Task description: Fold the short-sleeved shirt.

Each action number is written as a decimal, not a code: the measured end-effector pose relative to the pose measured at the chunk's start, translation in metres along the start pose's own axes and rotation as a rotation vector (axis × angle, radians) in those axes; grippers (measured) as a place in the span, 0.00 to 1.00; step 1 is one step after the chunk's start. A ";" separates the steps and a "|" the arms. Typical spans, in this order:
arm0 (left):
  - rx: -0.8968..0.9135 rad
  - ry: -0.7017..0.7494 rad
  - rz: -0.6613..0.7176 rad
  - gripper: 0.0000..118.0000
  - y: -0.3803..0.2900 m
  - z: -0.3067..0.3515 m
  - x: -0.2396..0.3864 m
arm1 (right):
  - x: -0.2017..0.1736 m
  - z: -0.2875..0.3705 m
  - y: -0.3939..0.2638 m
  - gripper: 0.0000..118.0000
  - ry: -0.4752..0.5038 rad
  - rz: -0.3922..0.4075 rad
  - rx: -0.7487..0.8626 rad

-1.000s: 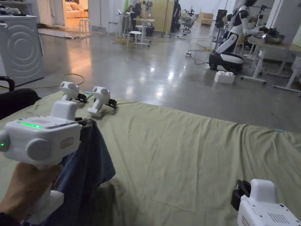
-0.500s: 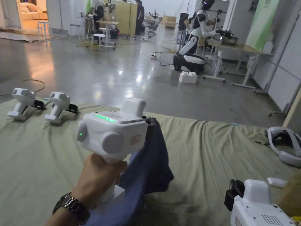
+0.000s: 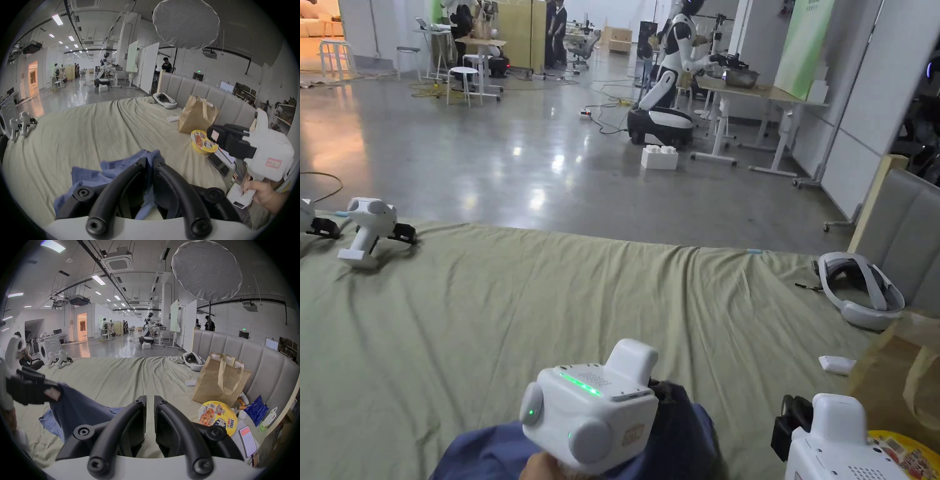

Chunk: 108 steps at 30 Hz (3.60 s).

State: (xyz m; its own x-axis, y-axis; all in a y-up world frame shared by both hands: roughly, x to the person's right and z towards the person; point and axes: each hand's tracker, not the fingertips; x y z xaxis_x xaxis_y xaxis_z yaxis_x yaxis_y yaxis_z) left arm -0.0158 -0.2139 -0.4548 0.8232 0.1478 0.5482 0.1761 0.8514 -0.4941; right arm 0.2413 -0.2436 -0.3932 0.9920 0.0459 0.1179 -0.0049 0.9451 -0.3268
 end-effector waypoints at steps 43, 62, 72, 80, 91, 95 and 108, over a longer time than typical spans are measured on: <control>-0.364 0.431 0.472 0.23 -0.118 0.056 -0.238 | -0.080 -0.006 -0.003 0.11 0.095 0.051 0.038; -0.518 0.467 0.253 0.06 -0.143 0.011 -0.196 | -0.067 -0.054 -0.024 0.11 0.087 0.066 -0.140; -0.298 0.442 0.376 0.05 -0.130 0.077 -0.195 | -0.045 -0.190 -0.027 0.46 0.123 0.072 -0.547; -0.278 0.445 0.406 0.05 -0.144 0.081 -0.192 | -0.056 -0.260 -0.063 0.64 0.181 0.100 -0.800; -0.261 0.457 0.400 0.05 -0.136 0.080 -0.191 | -0.053 -0.208 -0.049 0.06 0.198 0.153 -0.540; -0.200 0.452 0.405 0.04 -0.112 0.094 -0.196 | -0.036 -0.173 -0.011 0.06 0.179 0.097 -0.415; 0.048 0.489 0.295 0.04 0.029 0.182 -0.215 | 0.018 -0.092 0.127 0.06 0.090 0.069 -0.137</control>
State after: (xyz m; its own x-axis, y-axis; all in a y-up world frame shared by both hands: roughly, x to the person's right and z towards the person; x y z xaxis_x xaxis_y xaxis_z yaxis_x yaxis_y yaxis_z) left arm -0.2859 -0.1297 -0.4642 0.9897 0.1426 0.0099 -0.1146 0.8327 -0.5418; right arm 0.2706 -0.1526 -0.5187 0.9972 0.0742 0.0079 -0.0624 0.8875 -0.4565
